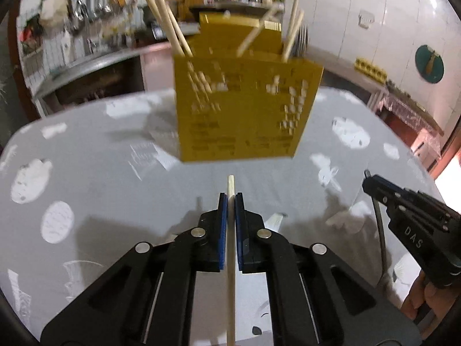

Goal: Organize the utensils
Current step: 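Lift the spoon and chopstick and carry both above the yellow holder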

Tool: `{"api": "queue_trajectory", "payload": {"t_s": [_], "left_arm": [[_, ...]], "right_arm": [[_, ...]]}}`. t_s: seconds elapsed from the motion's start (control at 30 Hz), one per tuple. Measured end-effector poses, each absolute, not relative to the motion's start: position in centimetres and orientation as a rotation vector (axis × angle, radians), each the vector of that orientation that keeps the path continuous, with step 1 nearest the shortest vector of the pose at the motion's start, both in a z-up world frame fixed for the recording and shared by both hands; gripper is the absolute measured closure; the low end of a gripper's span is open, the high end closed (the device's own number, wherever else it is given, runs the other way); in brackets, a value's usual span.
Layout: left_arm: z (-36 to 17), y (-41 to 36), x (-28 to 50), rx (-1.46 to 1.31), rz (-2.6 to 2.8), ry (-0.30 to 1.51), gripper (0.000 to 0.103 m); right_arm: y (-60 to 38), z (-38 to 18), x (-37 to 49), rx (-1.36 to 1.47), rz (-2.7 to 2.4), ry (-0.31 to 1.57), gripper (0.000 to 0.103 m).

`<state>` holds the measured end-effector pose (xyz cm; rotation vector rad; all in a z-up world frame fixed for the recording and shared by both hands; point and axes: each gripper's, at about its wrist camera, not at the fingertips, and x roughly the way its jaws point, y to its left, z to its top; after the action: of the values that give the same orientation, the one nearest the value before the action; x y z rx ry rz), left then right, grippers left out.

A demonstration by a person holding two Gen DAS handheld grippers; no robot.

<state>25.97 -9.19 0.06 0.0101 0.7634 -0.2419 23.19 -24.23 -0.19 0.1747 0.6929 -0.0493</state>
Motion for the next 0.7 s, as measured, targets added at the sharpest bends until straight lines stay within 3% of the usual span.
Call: {"api": "queue_trajectory", "payload": {"t_s": [0.4, 0.7], "left_arm": [[5.6, -4.4, 20.8, -0.095, -0.211, 0.512, 0.099], [7.0, -3.3, 19.7, -0.098, -0.202, 0.427, 0.099]], "right_arm": [[-22.3, 4.2, 18.6, 0.153, -0.014, 0.445, 0.094], [-21.9, 5.8, 17.4, 0.139, 0.016, 0.338, 0.094]]}}
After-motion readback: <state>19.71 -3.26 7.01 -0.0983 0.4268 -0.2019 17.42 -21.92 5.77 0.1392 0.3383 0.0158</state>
